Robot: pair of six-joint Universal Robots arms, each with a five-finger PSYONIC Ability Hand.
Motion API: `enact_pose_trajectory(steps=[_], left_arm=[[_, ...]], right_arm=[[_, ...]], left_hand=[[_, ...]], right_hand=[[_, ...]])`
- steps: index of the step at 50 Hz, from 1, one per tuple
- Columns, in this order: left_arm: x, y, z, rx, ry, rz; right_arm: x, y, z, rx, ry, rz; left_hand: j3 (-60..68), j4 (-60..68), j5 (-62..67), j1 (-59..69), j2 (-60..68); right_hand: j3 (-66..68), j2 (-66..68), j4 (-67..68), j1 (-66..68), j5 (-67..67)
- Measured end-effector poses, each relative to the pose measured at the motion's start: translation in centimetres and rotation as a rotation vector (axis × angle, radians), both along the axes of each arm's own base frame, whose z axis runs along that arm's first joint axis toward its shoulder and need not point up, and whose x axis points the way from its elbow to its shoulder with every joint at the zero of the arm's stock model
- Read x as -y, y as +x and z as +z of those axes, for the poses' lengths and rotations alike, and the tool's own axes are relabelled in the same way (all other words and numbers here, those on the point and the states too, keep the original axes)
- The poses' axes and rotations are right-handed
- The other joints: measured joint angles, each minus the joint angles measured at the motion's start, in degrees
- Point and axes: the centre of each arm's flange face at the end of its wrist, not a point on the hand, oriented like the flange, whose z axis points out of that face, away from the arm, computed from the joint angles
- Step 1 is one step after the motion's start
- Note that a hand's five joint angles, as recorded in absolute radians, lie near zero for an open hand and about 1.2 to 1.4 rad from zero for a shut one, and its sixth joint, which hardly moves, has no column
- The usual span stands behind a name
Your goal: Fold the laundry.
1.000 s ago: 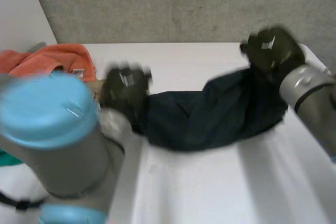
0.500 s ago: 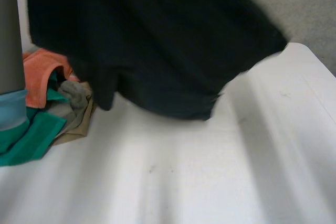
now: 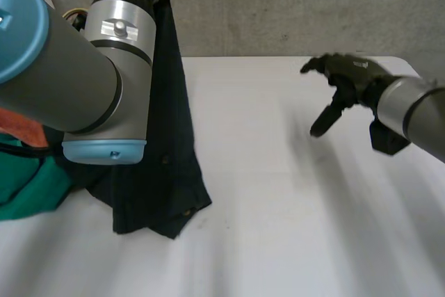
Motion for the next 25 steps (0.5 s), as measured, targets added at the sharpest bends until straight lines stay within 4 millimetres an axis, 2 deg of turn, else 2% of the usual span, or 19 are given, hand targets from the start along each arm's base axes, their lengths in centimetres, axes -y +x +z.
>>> enact_pose_trajectory(steps=[8, 14, 15, 17, 18, 25], left_arm=[[0.5, 0.2, 0.9, -0.015, -0.024, 0.01], [0.9, -0.2, 0.7, -0.012, -0.024, 0.006], [1.0, -0.4, 0.6, -0.009, -0.023, 0.002], [1.1, -0.6, 0.4, -0.007, -0.022, -0.001], [1.1, -0.7, 0.3, -0.004, -0.02, -0.005], [0.8, -0.9, 0.1, 0.001, -0.015, -0.017]], right_arm=[[-0.1, -0.8, -3.0, 0.131, 0.216, -0.015], [-0.5, -0.5, -4.9, 0.185, 0.327, -0.033], [-1.4, 0.4, -5.7, 0.194, 0.371, -0.006], [-2.0, 1.1, -6.0, 0.192, 0.385, 0.019], [-3.2, 2.3, -6.6, 0.183, 0.4, 0.069], [-5.7, 6.8, -9.3, 0.153, 0.371, 0.223]], left_hand=[[0.0, 0.0, 0.0, 0.0, 0.0], [0.0, 0.0, 0.0, 0.0, 0.0], [0.0, 0.0, 0.0, 0.0, 0.0], [0.0, 0.0, 0.0, 0.0, 0.0], [0.0, 0.0, 0.0, 0.0, 0.0], [0.0, 0.0, 0.0, 0.0, 0.0]], right_hand=[[0.0, 0.0, 0.0, 0.0, 0.0], [0.0, 0.0, 0.0, 0.0, 0.0], [0.0, 0.0, 0.0, 0.0, 0.0], [0.0, 0.0, 0.0, 0.0, 0.0], [0.0, 0.0, 0.0, 0.0, 0.0], [0.0, 0.0, 0.0, 0.0, 0.0]])
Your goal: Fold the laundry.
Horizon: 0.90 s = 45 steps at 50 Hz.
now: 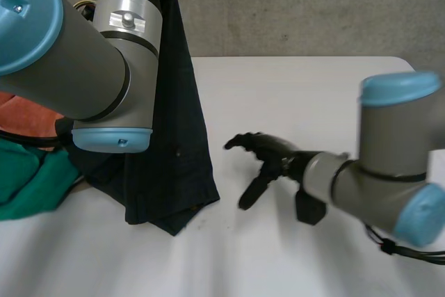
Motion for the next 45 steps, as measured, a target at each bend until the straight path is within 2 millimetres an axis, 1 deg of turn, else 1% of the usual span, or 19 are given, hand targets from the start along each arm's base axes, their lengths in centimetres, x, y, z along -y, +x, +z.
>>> enact_pose_trajectory(steps=[2, 4, 5, 8, 14, 16, 17, 18, 19, 21, 23, 27, 28, 31, 34, 37, 38, 40, 45], left_arm=[[-0.1, 0.0, 0.0, 0.002, 0.003, -0.002], [-0.1, 0.0, 0.0, 0.002, 0.003, -0.002], [-0.2, 0.0, -0.1, 0.005, 0.007, -0.003], [-0.4, 0.2, 0.0, 0.006, 0.01, -0.003], [-0.9, 0.7, 0.6, 0.001, 0.004, 0.0], [-1.0, 0.7, 0.7, 0.0, 0.003, 0.0], [-1.0, 0.8, 0.7, 0.0, 0.003, 0.0], [-1.0, 0.8, 0.7, 0.0, 0.004, 0.0], [-1.0, 0.8, 0.7, 0.001, 0.005, 0.001], [-1.1, 0.9, 0.7, 0.001, 0.006, 0.001], [-1.1, 0.9, 0.7, 0.001, 0.007, 0.001], [-1.5, 1.3, 0.5, 0.01, 0.021, 0.003], [-1.7, 1.5, 0.4, 0.016, 0.029, 0.004], [-2.3, 1.9, 0.1, 0.031, 0.048, 0.005], [-2.7, 2.3, -0.1, 0.045, 0.067, 0.005], [-3.5, 2.9, -0.8, 0.075, 0.108, 0.003], [-3.5, 2.9, -0.8, 0.075, 0.108, 0.003], [-4.1, 3.2, -1.7, 0.104, 0.153, 0.001], [-4.6, 3.5, -4.0, 0.147, 0.239, -0.008]], right_arm=[[-0.5, 1.7, -1.2, 0.004, -0.034, 0.039], [-0.5, 1.7, -1.2, 0.004, -0.034, 0.039], [-1.1, 3.9, -2.6, -0.002, -0.083, 0.074], [-1.4, 5.5, -3.9, -0.021, -0.128, 0.088], [-1.5, 7.2, -6.3, -0.096, -0.201, 0.103], [-1.5, 7.5, -7.1, -0.118, -0.214, 0.11], [-1.5, 7.6, -7.3, -0.122, -0.217, 0.11], [-1.5, 7.7, -7.5, -0.128, -0.222, 0.11], [-1.4, 7.7, -7.8, -0.134, -0.231, 0.105], [-1.1, 7.6, -7.8, -0.14, -0.243, 0.086], [-0.9, 7.5, -7.8, -0.142, -0.249, 0.073], [0.4, 6.0, -5.4, -0.136, -0.304, -0.033], [1.3, 4.9, -3.5, -0.122, -0.336, -0.084], [3.1, 2.4, 0.3, -0.096, -0.396, -0.176], [4.4, 0.4, 2.6, -0.085, -0.435, -0.233], [6.5, -3.0, 5.9, -0.088, -0.508, -0.307], [6.5, -3.0, 5.9, -0.088, -0.508, -0.307], [7.9, -5.2, 8.1, -0.116, -0.568, -0.34], [9.2, -7.1, 10.5, -0.155, -0.629, -0.357]], left_hand=[[0.0, 0.0, 0.0, 0.0, 0.0], [0.0, 0.0, 0.0, 0.0, 0.0], [0.0, 0.0, 0.0, 0.0, 0.0], [0.0, 0.01, 0.0, 0.0, 0.0], [0.0, 0.01, 0.0, 0.0, 0.0], [0.0, 0.0, 0.0, 0.0, 0.0], [0.0, 0.0, 0.0, 0.0, 0.0], [0.0, 0.01, 0.0, 0.0, 0.0], [0.0, 0.0, 0.0, 0.01, 0.0], [0.0, 0.0, 0.0, 0.01, 0.0], [0.0, 0.01, 0.0, 0.01, 0.0], [0.0, 0.0, 0.0, 0.01, 0.04], [0.04, 0.01, 0.0, 0.02, 0.05], [0.17, 0.01, 0.0, 0.02, 0.12], [0.17, 0.01, 0.0, 0.02, 0.13], [0.17, 0.01, 0.0, 0.02, 0.13], [0.17, 0.01, 0.0, 0.02, 0.13], [0.17, 0.01, 0.0, 0.02, 0.13], [0.17, 0.01, 0.0, 0.02, 0.13]], right_hand=[[0.0, 0.0, 0.0, 0.0, 0.0], [0.0, 0.0, 0.0, 0.0, 0.0], [0.0, 0.01, 0.0, 0.0, 0.0], [0.0, 0.01, 0.0, 0.0, 0.0], [1.82, 1.59, 0.56, 0.92, 0.7], [11.01, 10.63, 9.26, 6.08, 9.17], [25.21, 25.09, 22.33, 14.34, 21.58], [31.69, 32.22, 29.96, 18.37, 28.82], [46.28, 42.84, 44.67, 26.55, 43.08], [53.51, 48.77, 52.17, 34.37, 50.35], [53.51, 48.77, 52.17, 34.37, 50.35], [55.62, 53.21, 54.38, 41.43, 52.22], [55.62, 54.6, 54.38, 42.27, 52.21], [55.62, 54.89, 54.39, 42.27, 52.22], [55.62, 54.9, 54.39, 42.27, 52.22], [55.62, 54.9, 54.39, 42.28, 52.48], [55.62, 54.9, 54.39, 42.28, 52.48], [55.62, 54.9, 54.4, 42.89, 52.94], [55.62, 54.9, 54.4, 42.89, 52.96]])
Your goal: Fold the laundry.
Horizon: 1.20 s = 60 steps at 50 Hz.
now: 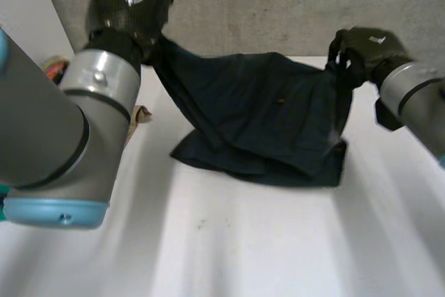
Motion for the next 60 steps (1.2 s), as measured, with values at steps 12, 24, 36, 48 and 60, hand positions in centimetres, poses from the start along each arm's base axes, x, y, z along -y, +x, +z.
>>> enact_pose_trajectory(steps=[12, 24, 36, 48, 60], left_arm=[[0.7, -1.5, -9.7, 0.071, 0.282, -0.033], [1.8, -1.7, -11.9, 0.091, 0.331, -0.017], [2.3, -1.3, -11.1, 0.074, 0.313, -0.002], [2.3, -1.3, -10.8, 0.068, 0.308, -0.004], [2.0, -0.6, -7.1, 0.009, 0.23, 0.0]], right_arm=[[3.7, 0.7, -5.6, -0.196, 0.07, 0.002], [-1.9, -1.5, -0.9, -0.395, -0.061, -0.044], [-8.1, 2.9, -7.8, -0.428, 0.007, 0.184], [-4.7, 5.6, -14.8, -0.464, -0.002, 0.111], [-3.6, 5.3, -6.2, -0.38, -0.22, 0.033]], left_hand=[[0.0, 0.0, 0.0, 0.0, 0.0], [0.0, 0.0, 0.0, 0.0, 0.0], [0.0, 0.0, 0.0, 0.0, 0.0], [0.0, 0.0, 0.0, 0.0, 0.0], [0.0, 0.0, 0.0, 0.0, 0.0]], right_hand=[[-49.91, -50.21, -49.95, -40.83, -48.08], [-55.68, -55.01, -54.61, -42.93, -53.16], [-54.18, -54.86, -54.45, -42.73, -52.93], [-23.51, -22.18, -24.07, -14.42, -24.59], [-1.25, -0.02, -0.11, 2.74, -0.51]])
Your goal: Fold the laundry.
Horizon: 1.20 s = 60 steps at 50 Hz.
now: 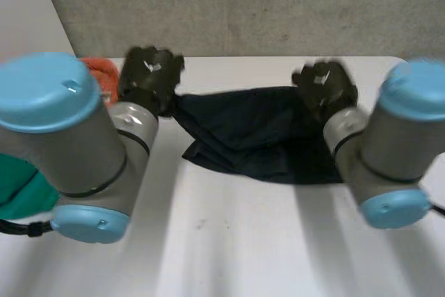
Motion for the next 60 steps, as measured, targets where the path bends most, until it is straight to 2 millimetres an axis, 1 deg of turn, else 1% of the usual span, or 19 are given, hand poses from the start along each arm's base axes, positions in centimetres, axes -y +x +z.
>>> enact_pose_trajectory(steps=[4, 7, 9, 10, 14, 20, 24, 27, 30, 34, 40, 41, 42, 45, 47, 48, 52, 58, 60], left_arm=[[-0.5, 0.9, 4.4, -0.075, -0.099, 0.01], [-1.2, 1.6, 7.7, -0.136, -0.18, 0.015], [-2.0, 2.2, 10.4, -0.186, -0.247, 0.015], [-2.0, 2.2, 10.4, -0.186, -0.247, 0.015], [-5.0, 3.9, 16.4, -0.3, -0.396, 0.0], [-9.2, 6.2, 22.4, -0.42, -0.547, -0.025], [-9.5, 6.3, 23.5, -0.437, -0.572, -0.03], [-8.1, 5.3, 22.6, -0.408, -0.544, -0.027], [-5.4, 3.8, 20.5, -0.353, -0.489, -0.019], [-0.5, 1.9, 16.0, -0.253, -0.394, -0.003], [7.5, 0.3, 8.9, -0.144, -0.286, 0.012], [7.5, 0.3, 8.9, -0.144, -0.286, 0.012], [9.9, -0.2, 6.9, -0.128, -0.273, 0.018], [12.7, -1.0, 4.8, -0.113, -0.282, 0.031], [14.3, -1.3, 3.8, -0.104, -0.299, 0.043], [15.3, -1.6, 3.1, -0.096, -0.316, 0.052], [16.9, -2.0, 2.7, -0.093, -0.389, 0.069], [16.7, -2.3, 3.6, -0.108, -0.448, 0.073], [15.4, -2.0, 4.6, -0.111, -0.455, 0.069]], right_arm=[[-1.1, -1.6, 7.5, 0.031, -0.126, 0.0], [-1.4, -2.4, 10.2, 0.042, -0.169, -0.003], [-2.0, -3.6, 14.0, 0.058, -0.229, -0.011], [-2.0, -3.6, 14.0, 0.058, -0.229, -0.011], [-4.2, -5.4, 19.6, 0.089, -0.315, -0.021], [-7.8, -6.9, 24.7, 0.142, -0.413, -0.019], [-8.3, -7.1, 25.9, 0.163, -0.442, -0.017], [-7.6, -6.8, 25.6, 0.162, -0.433, -0.014], [-4.7, -5.7, 23.4, 0.142, -0.37, -0.012], [-1.3, -4.3, 20.1, 0.119, -0.294, -0.012], [5.2, -1.5, 12.8, 0.109, -0.219, -0.015], [5.2, -1.5, 12.8, 0.109, -0.219, -0.015], [7.0, -0.6, 10.7, 0.119, -0.229, -0.019], [9.5, 0.5, 8.2, 0.148, -0.272, -0.027], [10.7, 1.1, 6.9, 0.167, -0.308, -0.03], [11.4, 1.4, 6.1, 0.18, -0.331, -0.03], [12.9, 2.4, 3.8, 0.203, -0.373, -0.006], [12.3, 2.6, 3.4, 0.183, -0.325, 0.018], [10.9, 1.8, 4.6, 0.153, -0.264, 0.025]], left_hand=[[0.0, 0.0, 0.0, 0.0, 0.0], [0.0, 0.0, 0.0, 0.0, 0.0], [0.0, 0.0, 0.0, 0.0, 0.0], [0.0, 0.0, 0.0, 0.0, 0.0], [0.0, 0.0, 0.0, 0.0, 0.0], [0.0, 0.0, 0.0, 0.0, 0.0], [0.0, 0.0, 0.0, 0.0, 0.0], [0.0, 0.0, 0.0, 0.0, 0.0], [0.01, 0.02, 0.0, 0.0, 0.0], [0.02, 0.15, 0.0, 0.0, 0.0], [0.05, 0.21, 0.0, 0.0, 0.0], [0.05, 0.21, 0.0, 0.0, 0.0], [0.05, 0.21, 0.0, 0.0, 0.0], [0.05, 0.21, 0.0, 0.0, 0.03], [-2.1, -1.44, -1.12, -1.33, -2.14], [-9.97, -10.25, -7.88, -8.83, -10.34], [-45.6, -46.78, -43.99, -48.67, -47.45], [-56.31, -57.08, -53.33, -54.49, -56.91], [-56.32, -57.11, -53.33, -54.49, -56.98]], right_hand=[[0.78, 0.0, 0.09, 0.0, 0.0], [0.78, 0.0, 0.09, 0.0, 0.0], [0.89, 0.0, 0.35, 0.0, 0.0], [0.89, 0.0, 0.35, 0.0, 0.0], [1.38, 0.0, 0.35, 0.0, 0.0], [1.38, 0.0, 0.35, 0.0, 0.0], [1.38, 0.0, 0.35, 0.0, 0.0], [1.38, 0.0, 0.35, 0.0, 0.0], [1.38, 0.0, 0.35, 0.0, 0.0], [1.38, 0.0, 0.35, 0.0, 0.0], [1.38, 0.0, 0.36, 0.0, 0.0], [1.38, 0.0, 0.36, 0.0, 0.0], [1.38, 0.0, 0.36, 0.0, 0.0], [1.32, -0.05, 0.31, 0.0, 0.0], [-9.68, -11.11, -9.84, -9.81, -9.23], [-26.97, -28.83, -27.02, -26.08, -26.12], [-52.75, -53.71, -53.6, -45.29, -51.54], [-54.43, -55.01, -54.49, -45.67, -52.62], [-54.43, -55.01, -54.49, -45.67, -52.64]])
